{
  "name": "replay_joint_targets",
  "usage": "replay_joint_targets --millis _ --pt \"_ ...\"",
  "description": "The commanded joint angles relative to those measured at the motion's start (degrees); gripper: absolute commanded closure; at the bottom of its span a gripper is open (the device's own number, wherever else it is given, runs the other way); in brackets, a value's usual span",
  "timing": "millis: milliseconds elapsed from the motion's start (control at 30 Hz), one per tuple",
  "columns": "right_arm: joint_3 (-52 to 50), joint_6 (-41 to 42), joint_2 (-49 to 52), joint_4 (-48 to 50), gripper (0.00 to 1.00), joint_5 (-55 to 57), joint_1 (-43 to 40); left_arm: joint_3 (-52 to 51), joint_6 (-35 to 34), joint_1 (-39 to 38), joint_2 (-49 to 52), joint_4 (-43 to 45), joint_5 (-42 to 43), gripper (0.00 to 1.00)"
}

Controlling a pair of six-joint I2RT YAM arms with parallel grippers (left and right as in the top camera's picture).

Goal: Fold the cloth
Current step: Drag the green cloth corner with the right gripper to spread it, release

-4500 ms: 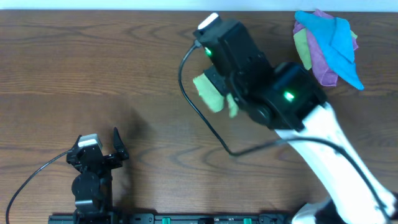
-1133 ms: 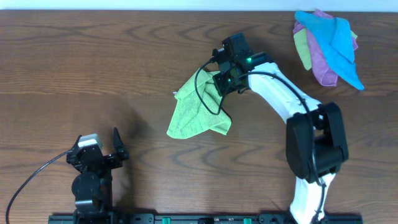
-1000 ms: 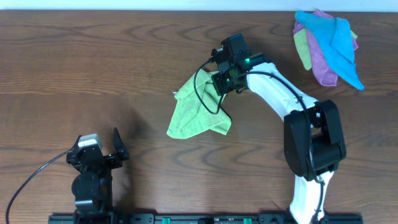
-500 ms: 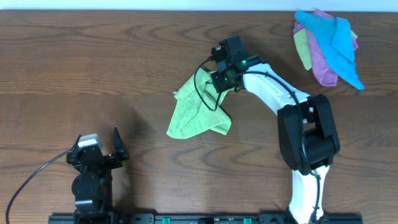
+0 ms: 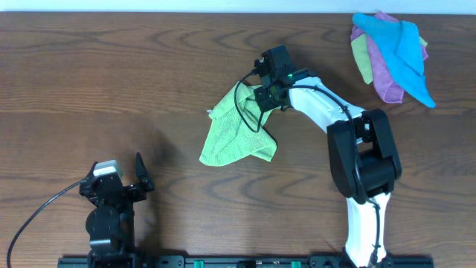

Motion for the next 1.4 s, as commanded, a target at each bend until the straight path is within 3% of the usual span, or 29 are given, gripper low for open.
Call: replay_joint_targets --millis 0,167,800,1000,1067,1133,1200,1367 --pt "-0.13 0.33 1.68 0.2 0.99 0.72 -0.96 -1.66 0.02 -0.22 -0.35 -0.46 -0.61 0.05" --pt "-0.13 0.13 4.35 0.28 0.99 1.64 -1.68 -1.66 0.02 -0.22 -0.35 -0.46 -0.61 0.04" --pt "1.14 0.17 9.38 8.72 0.99 25.31 -7.02 -1.66 0.02 -0.22 -0.35 -0.46 -0.63 0.04" --pt "8.33 0.87 9.33 0.59 0.99 21.79 -6.54 -1.66 0.02 -0.22 -0.35 -0.46 -0.61 0.04" --pt "13.38 2.23 9.33 -4.87 0.89 21.4 -5.73 -1.66 0.02 -0.22 -0.35 -0.46 -0.61 0.05" --pt "18.12 2.82 9.18 -9.64 0.65 20.92 -5.16 -1.66 0.02 -0.22 -0.35 -0.46 -0.63 0.05" --pt "23.67 2.75 8.9 -14.56 0.33 19.93 -4.52 -1.66 0.02 -0.22 -0.35 -0.46 -0.61 0.04" --pt "34.58 2.67 7.8 -23.08 0.27 18.62 -3.43 -1.66 0.02 -0.22 -0.35 -0.48 -0.63 0.04"
